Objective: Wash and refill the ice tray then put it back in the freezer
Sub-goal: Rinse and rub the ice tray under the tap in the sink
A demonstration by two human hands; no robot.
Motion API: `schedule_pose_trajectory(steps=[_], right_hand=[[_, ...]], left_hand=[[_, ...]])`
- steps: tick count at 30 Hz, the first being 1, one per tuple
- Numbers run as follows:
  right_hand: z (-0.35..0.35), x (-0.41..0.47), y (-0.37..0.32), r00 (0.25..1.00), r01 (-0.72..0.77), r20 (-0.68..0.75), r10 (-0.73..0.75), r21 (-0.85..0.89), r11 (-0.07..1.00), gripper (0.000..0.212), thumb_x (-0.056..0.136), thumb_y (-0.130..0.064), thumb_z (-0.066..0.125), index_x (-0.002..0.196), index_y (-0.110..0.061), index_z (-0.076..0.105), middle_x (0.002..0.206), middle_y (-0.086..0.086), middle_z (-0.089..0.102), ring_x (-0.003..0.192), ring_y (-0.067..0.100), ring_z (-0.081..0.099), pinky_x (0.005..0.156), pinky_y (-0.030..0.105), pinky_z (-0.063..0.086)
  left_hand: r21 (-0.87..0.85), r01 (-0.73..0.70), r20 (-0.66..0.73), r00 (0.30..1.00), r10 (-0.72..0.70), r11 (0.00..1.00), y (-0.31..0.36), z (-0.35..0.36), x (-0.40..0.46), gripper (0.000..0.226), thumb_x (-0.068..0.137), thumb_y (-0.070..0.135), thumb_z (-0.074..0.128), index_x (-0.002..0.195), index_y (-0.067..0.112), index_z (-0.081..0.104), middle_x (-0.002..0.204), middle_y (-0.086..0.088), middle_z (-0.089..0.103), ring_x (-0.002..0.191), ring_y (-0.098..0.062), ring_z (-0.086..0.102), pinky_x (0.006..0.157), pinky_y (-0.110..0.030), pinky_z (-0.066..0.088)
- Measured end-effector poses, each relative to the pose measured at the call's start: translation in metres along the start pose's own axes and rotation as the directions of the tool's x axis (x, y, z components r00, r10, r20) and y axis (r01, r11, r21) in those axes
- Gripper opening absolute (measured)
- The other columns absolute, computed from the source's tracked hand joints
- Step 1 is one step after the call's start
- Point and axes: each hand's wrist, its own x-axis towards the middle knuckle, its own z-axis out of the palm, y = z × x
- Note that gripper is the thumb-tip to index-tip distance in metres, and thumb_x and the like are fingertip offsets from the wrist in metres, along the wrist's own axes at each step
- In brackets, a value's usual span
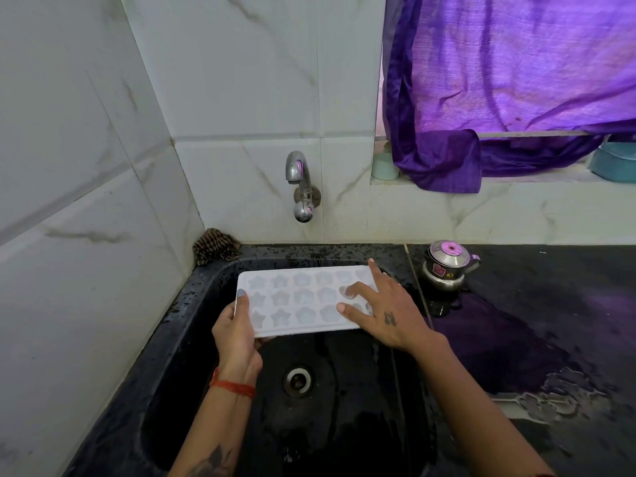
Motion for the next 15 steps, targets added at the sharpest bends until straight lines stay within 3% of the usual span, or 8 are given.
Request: schedule_pose_trajectory(steps=[6,15], right_hand=[[0.0006,-0.0007,-0.0005,1.000,0.005,0.016,-0.007,0.137,0.991,0.039,0.088,-0.061,0.047,0.123,-0.047,0.053,0.161,-0.002,-0.005,0.148,0.025,0.003,0.118,0.050,0.010],[-0.0026,-0.0006,0.0004,1.000,-0.014,0.013,0.013,0.128,0.992,0.032,0.085,-0.062,0.051,0.105,-0.040,0.059,0.161,-0.002,-0.002,0.147,0.026,0.008,0.117,0.050,0.012]], left_hand=[[0.009,0.005,-0.002,1.000,-0.005,1.000,-0.0003,-0.0017,0.0004,0.022,0.094,0.031,0.056,0.078,0.016,0.059,0.083,-0.003,0.064,0.073,-0.017,0.060,0.072,-0.037,0.052],[-0.005,0.008,-0.003,1.000,-0.008,1.000,-0.0014,-0.0020,-0.0020,0.022,0.094,0.031,0.057,0.078,0.016,0.059,0.083,-0.002,0.063,0.072,-0.016,0.060,0.067,-0.034,0.051]])
